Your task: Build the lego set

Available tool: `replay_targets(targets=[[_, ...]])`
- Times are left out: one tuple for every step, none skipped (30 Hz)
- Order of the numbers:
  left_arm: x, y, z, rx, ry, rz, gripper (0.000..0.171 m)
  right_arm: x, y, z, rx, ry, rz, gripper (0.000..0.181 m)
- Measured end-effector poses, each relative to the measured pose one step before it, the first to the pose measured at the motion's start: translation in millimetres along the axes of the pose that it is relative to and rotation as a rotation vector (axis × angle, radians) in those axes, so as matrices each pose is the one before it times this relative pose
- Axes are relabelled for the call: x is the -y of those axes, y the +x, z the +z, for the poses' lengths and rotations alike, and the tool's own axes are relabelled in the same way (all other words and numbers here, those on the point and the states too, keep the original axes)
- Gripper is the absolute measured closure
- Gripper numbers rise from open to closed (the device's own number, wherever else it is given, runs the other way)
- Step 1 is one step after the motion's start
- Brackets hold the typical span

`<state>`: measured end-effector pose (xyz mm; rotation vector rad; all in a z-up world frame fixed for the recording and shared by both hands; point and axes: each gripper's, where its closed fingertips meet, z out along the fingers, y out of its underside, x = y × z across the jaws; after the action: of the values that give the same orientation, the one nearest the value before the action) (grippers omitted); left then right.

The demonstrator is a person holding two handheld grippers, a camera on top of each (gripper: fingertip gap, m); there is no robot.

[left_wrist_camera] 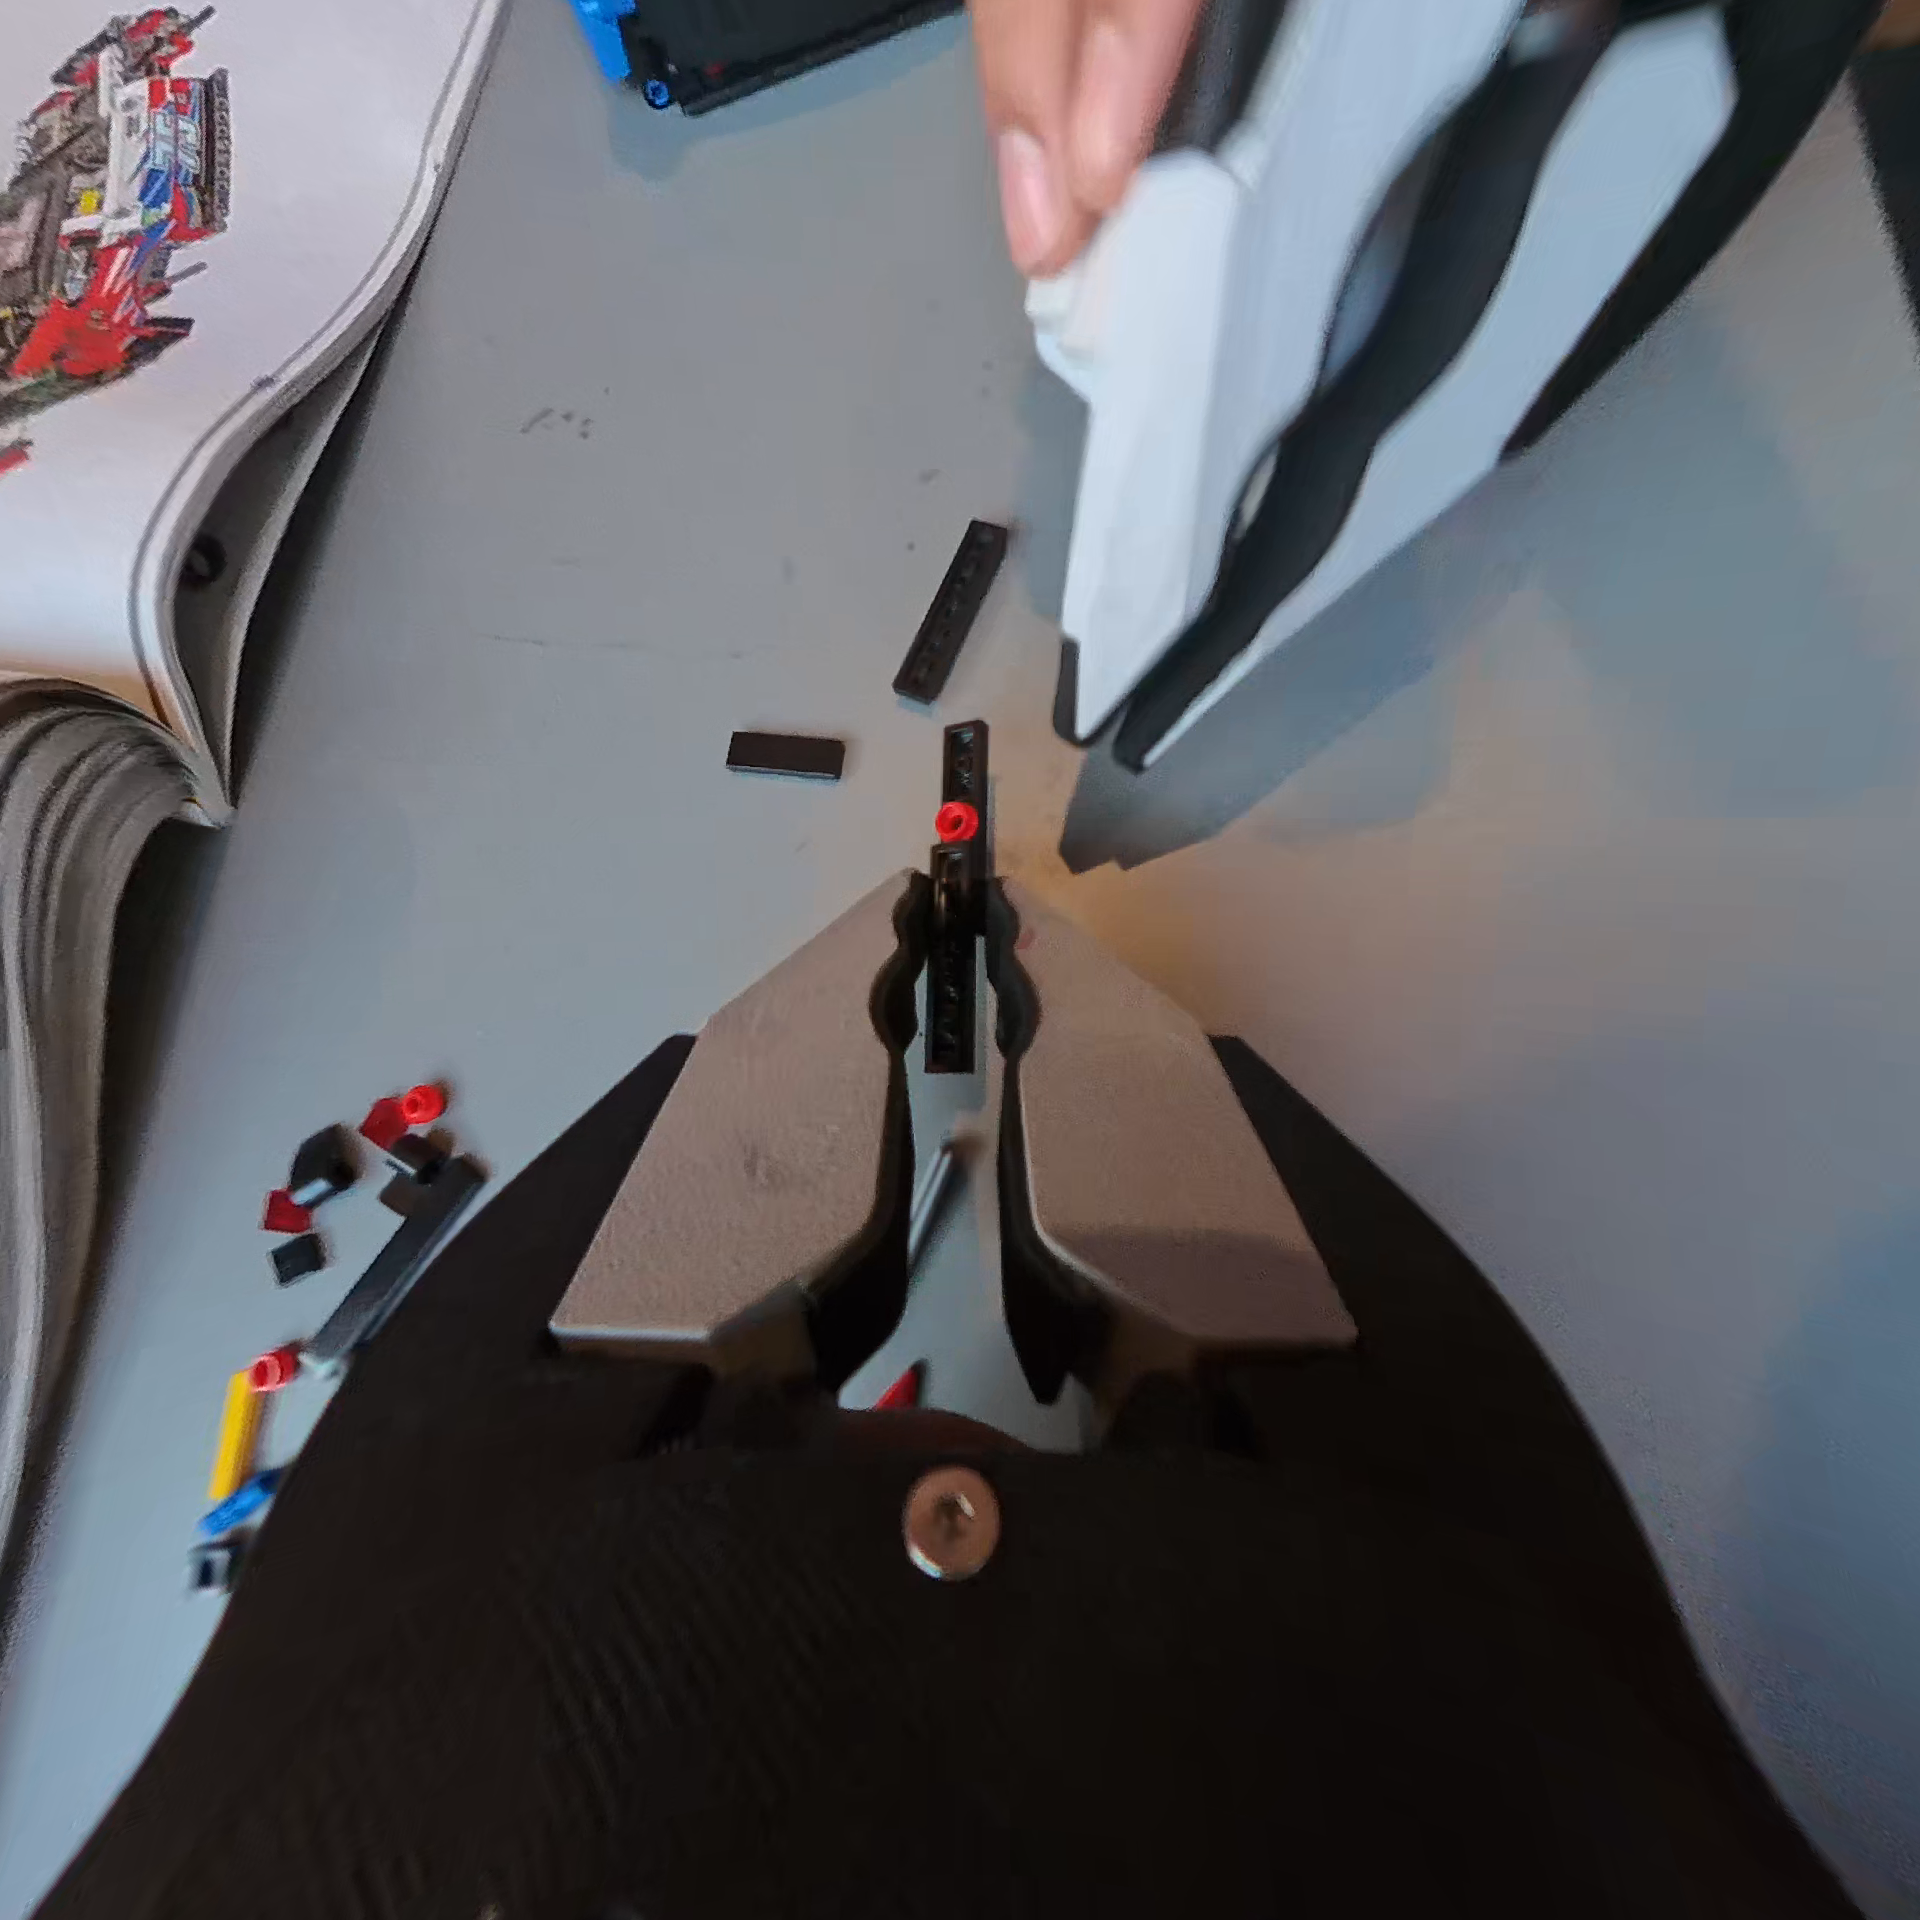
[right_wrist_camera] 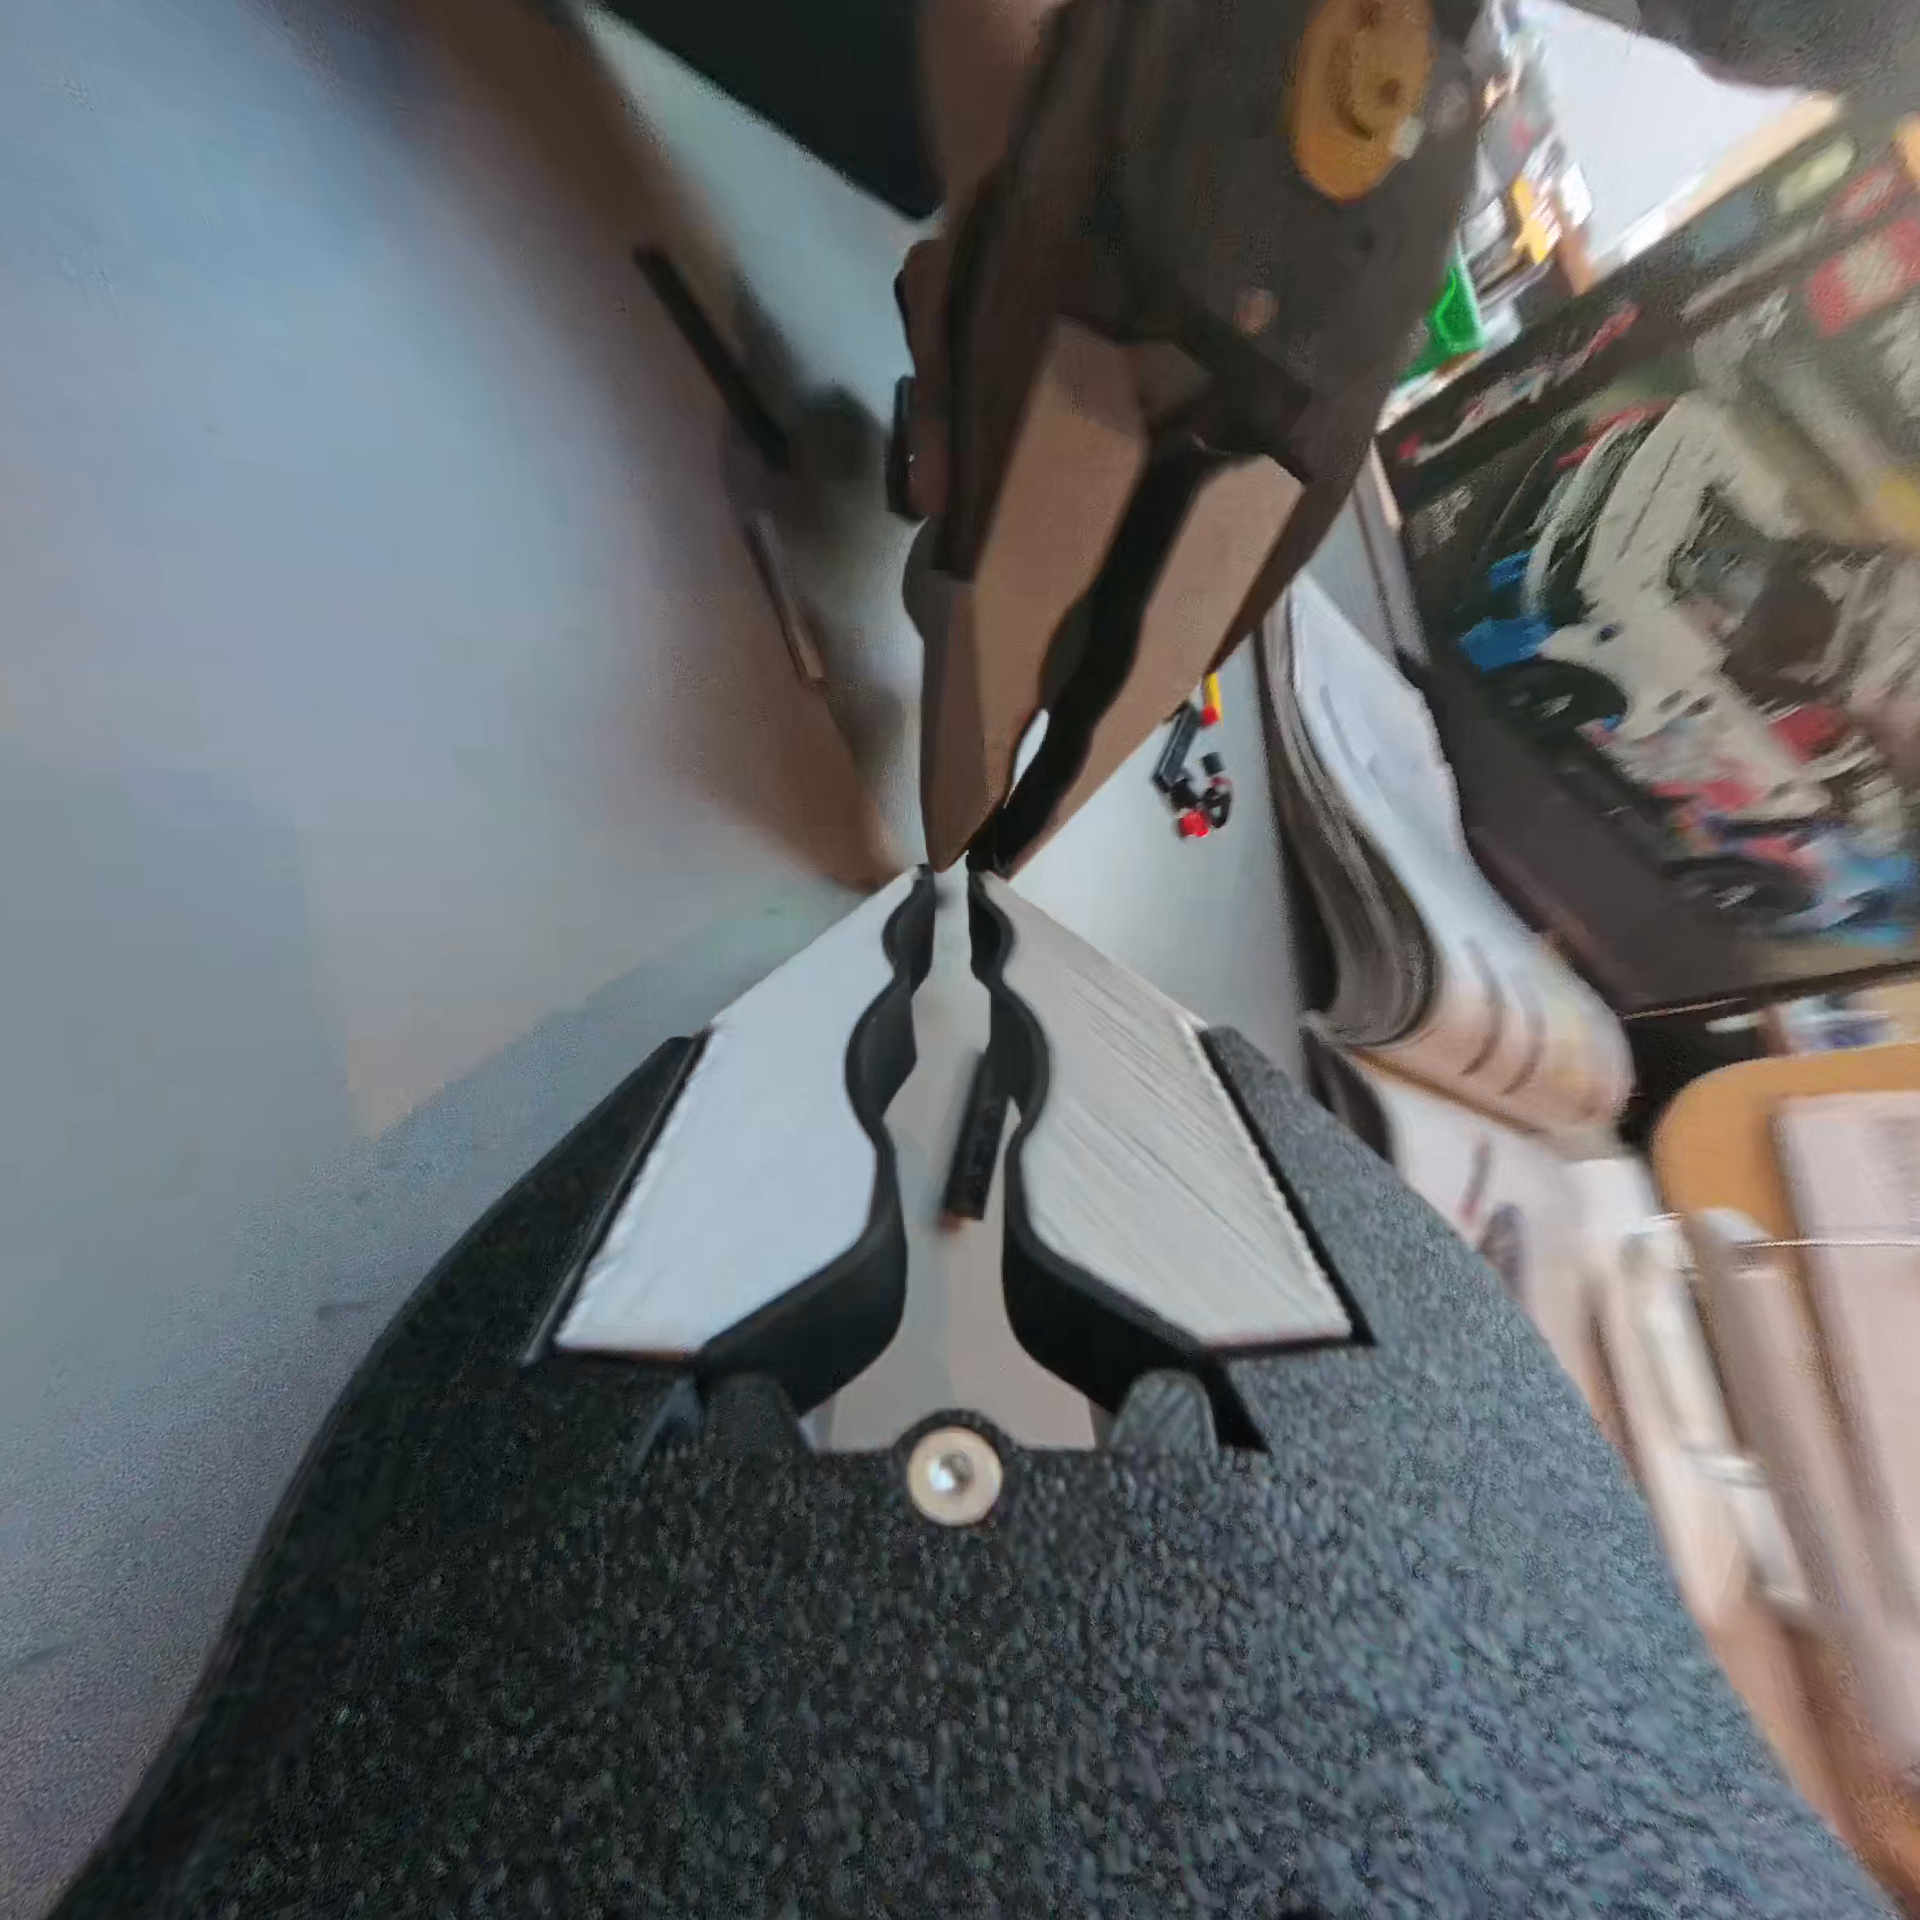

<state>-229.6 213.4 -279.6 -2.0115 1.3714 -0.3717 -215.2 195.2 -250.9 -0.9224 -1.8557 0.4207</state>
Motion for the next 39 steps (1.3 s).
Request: replay_targets(targets=[[-2.48, -0.38, 0.73, 0.0220, -0.01832, 0.0469, 0.165, 0.57, 2.89, -1.96, 0.0299, 0.0130, 0.1017, 0.175], [0.35, 1.90, 0.29, 0.0063, -0.00099, 0.0332, 0.165, -0.97, 3.42, -1.68, 0.0248, 0.0043, 0.0891, 0.175], [1.05, 3.11, -0.06, -0.0113, 0.00773, 0.0154, 0.165, -2.19, 3.04, -1.23, 0.0244, -0.0037, 0.0783, 0.175], [-0.05, 0.69, 0.04, -0.0027, 0.00012, 0.0050, 0.165, -2.67, 2.06, -0.93, 0.0254, -0.0061, 0.0682, 0.175], [-0.53, -1.23, -0.23, 0.0087, -0.00417, 0.0054, 0.165, -2.40, 0.92, -0.63, 0.0267, -0.0036, 0.0610, 0.175], [-0.44, -0.68, -0.24, 0.0078, -0.00362, 0.0084, 0.165, -2.37, 0.37, 0.11, 0.0256, -0.0036, 0.0555, 0.174], [-0.05, 0.03, -0.11, 0.0046, -0.00170, 0.0095, 0.165, -2.89, 0.04, 1.36, 0.0237, -0.0093, 0.0481, 0.174], [0.11, 0.05, 0.00, 0.0048, -0.00228, 0.0102, 0.165, -2.96, 0.69, 2.10, 0.0156, -0.0137, 0.0365, 0.172], [0.27, 0.15, 0.14, 0.0042, -0.00074, 0.0116, 0.165, -2.01, 1.54, 2.25, 0.0046, -0.0146, 0.0212, 0.170], [0.20, 0.12, -0.03, 0.0050, 0.00104, 0.0159, 0.165, -0.77, 1.22, 1.95, 0.0001, -0.0116, 0.0072, 0.169], [0.28, 0.15, 0.00, 0.0091, 0.00210, 0.0258, 0.165, 0.40, -0.02, 2.16, 0.0038, -0.0061, 0.0008, 0.167], [0.40, 0.33, -0.05, 0.0124, 0.00336, 0.0298, 0.165, -0.06, -1.42, 2.41, 0.0102, -0.0101, -0.0010, 0.165], [0.17, 0.04, -0.10, 0.0114, 0.00258, 0.0238, 0.165, -1.23, -1.57, 2.98, 0.0102, -0.0177, -0.0017, 0.165], [0.10, 0.01, -0.10, 0.0062, 0.00179, 0.0113, 0.165, -2.46, -0.65, 3.24, 0.0041, -0.0241, -0.0051, 0.164], [-0.02, 0.09, -0.08, 0.0010, 0.00029, 0.0025, 0.165, -2.39, 0.34, 2.76, -0.0038, -0.0224, -0.0102, 0.163], [-0.02, 0.49, -0.23, -0.0024, 0.00056, -0.0008, 0.165, -1.57, 0.45, 1.99, -0.0055, -0.0160, -0.0132, 0.164], [-0.10, 0.29, -0.22, -0.0021, 0.00173, -0.0023, 0.165, -0.85, -0.22, 1.37, -0.0013, -0.0093, -0.0125, 0.164], [-0.06, 0.20, -0.13, -0.0010, 0.00087, -0.0038, 0.165, -0.15, -0.47, 0.84, 0.0020, -0.0044, -0.0093, 0.165], [0.08, 0.09, -0.01, -0.0012, 0.00025, -0.0053, 0.165, -0.27, -0.95, 0.75, 0.0068, -0.0041, -0.0053, 0.169], [0.18, 0.57, 0.00, -0.0047, 0.00096, -0.0041, 0.165, -0.36, -0.33, 0.67, 0.0050, -0.0047, -0.0002, 0.171], [0.38, 0.90, -0.03, -0.0058, 0.00245, -0.0025, 0.165, -0.12, 0.10, 0.50, 0.0035, -0.0025, 0.0019, 0.171], [0.37, 0.90, -0.16, -0.0050, 0.00236, -0.0003, 0.165, 0.22, -0.69, 0.28, 0.0075, 0.0002, 0.0001, 0.171], [0.10, 0.97, -0.33, -0.0047, 0.00150, 0.0021, 0.165, 0.66, -0.86, 0.02, 0.0071, 0.0031, -0.0015, 0.171], [0.00, 0.48, -0.26, -0.0025, 0.00074, 0.0008, 0.165, 0.60, -0.52, -0.28, 0.0046, 0.0042, -0.0011, 0.172], [0.21, -0.25, 0.00, -0.0002, 0.00185, -0.0062, 0.163, -0.05, -0.67, -0.11, 0.0057, 0.0007, -0.0012, 0.173], [0.34, -0.10, -0.14, -0.0035, 0.00304, -0.0097, 0.162, -0.69, -0.78, 0.01, 0.0062, -0.0039, -0.0026, 0.174], [0.60, 0.56, -0.37, -0.0083, 0.00462, -0.0116, 0.158, -1.34, -0.67, 0.13, 0.0040, -0.0074, -0.0042, 0.174], [0.56, 0.96, -0.38, -0.0120, 0.00521, -0.0132, 0.155, -1.38, -0.65, 0.26, 0.0028, -0.0080, -0.0046, 0.174], [0.49, 1.04, -0.20, -0.0128, 0.00374, -0.0153, 0.152, -0.81, -0.44, 0.05, 0.0011, -0.0050, -0.0030, 0.174], [0.43, 0.57, -0.10, -0.0094, 0.00361, -0.0115, 0.151, -0.04, -0.12, -0.23, 0.0009, -0.0015, -0.0013, 0.174], [0.77, -0.44, -0.02, -0.0016, 0.00557, -0.0084, 0.151, -0.06, -0.04, -0.05, 0.0015, -0.0040, -0.0018, 0.174], [1.35, 0.10, -0.07, -0.0036, 0.00832, -0.0070, 0.152, -0.09, 0.04, -0.02, 0.0015, -0.0048, -0.0038, 0.174], [1.93, 0.80, -0.07, -0.0088, 0.01140, -0.0107, 0.155, 0.05, 0.05, 0.12, 0.0002, -0.0056, -0.0076, 0.174], [1.56, 1.08, 0.01, -0.0119, 0.00819, -0.0144, 0.157, 0.17, 0.02, 0.06, -0.0010, -0.0063, -0.0114, 0.174], [0.74, 0.75, 0.17, -0.0105, 0.00278, -0.0155, 0.157, 0.09, 0.02, 0.00, -0.0012, -0.0071, -0.0122, 0.174], [-0.09, 0.20, 0.44, -0.0065, -0.00156, -0.0143, 0.160, 0.18, 0.02, 0.11, -0.0003, -0.0071, -0.0104, 0.174], [-1.49, -1.51, 0.80, 0.0047, -0.00897, -0.0112, 0.165, 0.07, 0.03, -0.02, 0.0005, -0.0064, -0.0086, 0.174], [-2.31, -1.11, 1.09, 0.0044, -0.01388, -0.0058, 0.165, 0.13, 0.17, 0.11, -0.0003, -0.0053, -0.0076, 0.174], [-2.28, 0.29, 0.85, -0.0015, -0.01386, 0.0014, 0.165, 0.00, 0.32, -0.01, 0.0001, -0.0043, -0.0047, 0.173]])
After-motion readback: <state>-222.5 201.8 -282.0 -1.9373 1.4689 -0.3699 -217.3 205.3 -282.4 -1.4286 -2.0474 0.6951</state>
